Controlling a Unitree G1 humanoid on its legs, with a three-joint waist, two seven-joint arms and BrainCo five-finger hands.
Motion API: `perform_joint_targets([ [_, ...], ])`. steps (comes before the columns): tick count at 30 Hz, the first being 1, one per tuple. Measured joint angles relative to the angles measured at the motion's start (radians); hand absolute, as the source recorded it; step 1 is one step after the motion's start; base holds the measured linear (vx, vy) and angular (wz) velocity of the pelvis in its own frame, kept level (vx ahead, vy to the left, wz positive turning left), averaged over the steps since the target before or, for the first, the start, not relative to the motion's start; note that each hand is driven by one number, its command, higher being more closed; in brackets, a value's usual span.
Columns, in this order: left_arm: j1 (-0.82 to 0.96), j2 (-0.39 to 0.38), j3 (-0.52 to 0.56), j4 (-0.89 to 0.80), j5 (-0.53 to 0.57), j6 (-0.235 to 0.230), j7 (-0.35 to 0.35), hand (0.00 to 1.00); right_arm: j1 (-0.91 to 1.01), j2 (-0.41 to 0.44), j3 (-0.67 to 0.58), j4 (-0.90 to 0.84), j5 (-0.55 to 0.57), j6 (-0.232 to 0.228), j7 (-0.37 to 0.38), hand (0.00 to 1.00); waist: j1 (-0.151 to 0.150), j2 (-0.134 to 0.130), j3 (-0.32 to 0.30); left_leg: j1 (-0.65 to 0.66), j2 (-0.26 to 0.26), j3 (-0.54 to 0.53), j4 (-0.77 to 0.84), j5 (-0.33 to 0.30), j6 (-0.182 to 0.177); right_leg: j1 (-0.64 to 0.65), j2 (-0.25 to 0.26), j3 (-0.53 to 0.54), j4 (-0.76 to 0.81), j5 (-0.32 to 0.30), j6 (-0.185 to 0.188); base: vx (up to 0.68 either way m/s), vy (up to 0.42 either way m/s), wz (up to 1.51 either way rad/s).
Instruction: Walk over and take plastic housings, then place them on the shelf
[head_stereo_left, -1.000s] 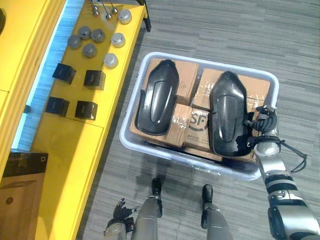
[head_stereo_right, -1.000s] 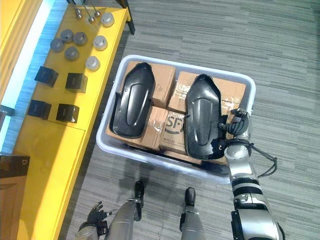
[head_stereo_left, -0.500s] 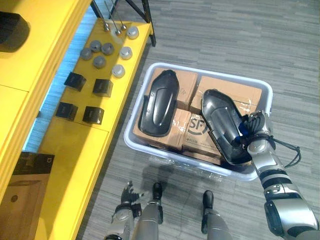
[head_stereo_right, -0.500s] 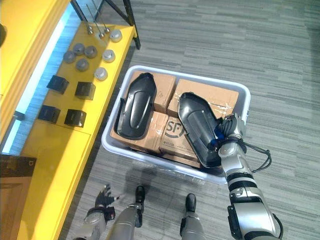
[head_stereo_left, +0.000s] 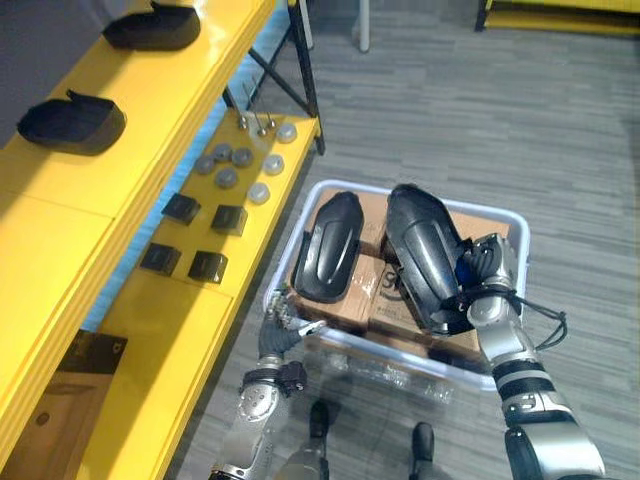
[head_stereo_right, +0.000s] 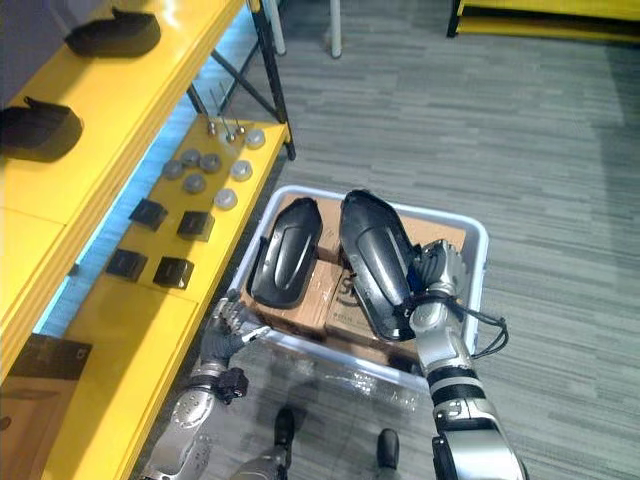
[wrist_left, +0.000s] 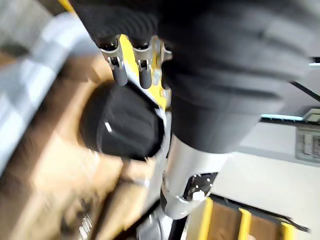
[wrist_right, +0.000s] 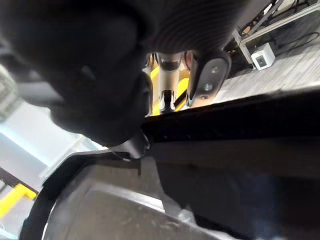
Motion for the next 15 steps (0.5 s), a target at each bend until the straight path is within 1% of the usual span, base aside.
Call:
perform_joint_targets([
  [2, -0.034, -0.007, -0.037, 0.029, -0.039, 0.003, 0.001, 0.0, 0.016, 0.016, 0.001, -0.042, 0.0, 0.004, 0.0, 1.0, -0.007, -0.014, -0.024, 0.021, 0.003, 0.011, -0.012, 0.0, 0.0, 0.013, 0.001, 0.004, -0.006, 0.0, 0.0, 0.06, 0.004, -0.11],
  [3, -0.058, -0.016, -0.051, 0.058, -0.063, 0.009, 0.004, 0.0, 0.025, 0.03, 0.001, -0.076, 0.0, 0.009, -0.001, 1.0, -0.018, -0.023, -0.039, 0.032, 0.004, 0.014, -0.019, 0.0, -0.001, 0.02, 0.002, 0.005, -0.008, 0.0, 0.0, 0.05, 0.006, -0.12],
  [4, -0.07, -0.022, -0.056, 0.075, -0.072, 0.011, 0.007, 0.0, 0.027, 0.038, 0.003, -0.091, 0.001, 0.013, -0.003, 1.0, -0.021, -0.028, -0.049, 0.037, 0.004, 0.016, -0.025, 0.001, -0.002, 0.021, 0.002, 0.006, -0.011, 0.0, 0.0, 0.04, 0.012, -0.16],
  [6, -0.108, -0.036, -0.083, 0.124, -0.099, 0.02, 0.029, 0.0, 0.039, 0.067, 0.021, -0.151, 0.002, 0.02, -0.013, 1.0, -0.029, -0.046, -0.076, 0.064, 0.009, 0.04, -0.04, 0.002, -0.003, 0.031, 0.005, 0.029, -0.021, 0.005, -0.001, 0.03, 0.022, -0.28],
  [9, -0.135, -0.046, -0.104, 0.177, -0.114, 0.029, 0.054, 0.0, 0.088, 0.112, 0.052, -0.244, 0.003, 0.02, -0.032, 1.0, -0.045, -0.061, -0.109, 0.096, 0.019, 0.054, -0.063, 0.008, -0.009, 0.046, 0.011, 0.041, -0.024, 0.007, -0.003, 0.01, 0.006, -0.16],
  [12, -0.146, -0.054, -0.123, 0.218, -0.127, 0.036, 0.073, 0.0, 0.15, 0.15, 0.092, -0.316, 0.002, 0.02, -0.042, 1.0, -0.047, -0.067, -0.143, 0.127, 0.023, 0.072, -0.086, 0.013, -0.011, 0.056, 0.019, 0.058, -0.028, 0.007, -0.003, -0.01, 0.012, -0.2],
  [13, -0.147, -0.059, -0.128, 0.232, -0.128, 0.04, 0.076, 0.0, 0.174, 0.165, 0.111, -0.337, 0.002, 0.02, -0.044, 1.0, -0.055, -0.068, -0.157, 0.137, 0.024, 0.074, -0.099, 0.019, -0.011, 0.059, 0.021, 0.058, -0.031, 0.009, -0.005, -0.01, 0.011, -0.05],
  [15, -0.15, -0.066, -0.13, 0.242, -0.131, 0.047, 0.081, 0.0, 0.196, 0.182, 0.144, -0.353, 0.002, 0.019, -0.046, 1.0, -0.066, -0.074, -0.165, 0.154, 0.027, 0.077, -0.122, 0.031, -0.014, 0.064, 0.025, 0.06, -0.031, 0.01, -0.007, -0.02, 0.013, -0.06],
])
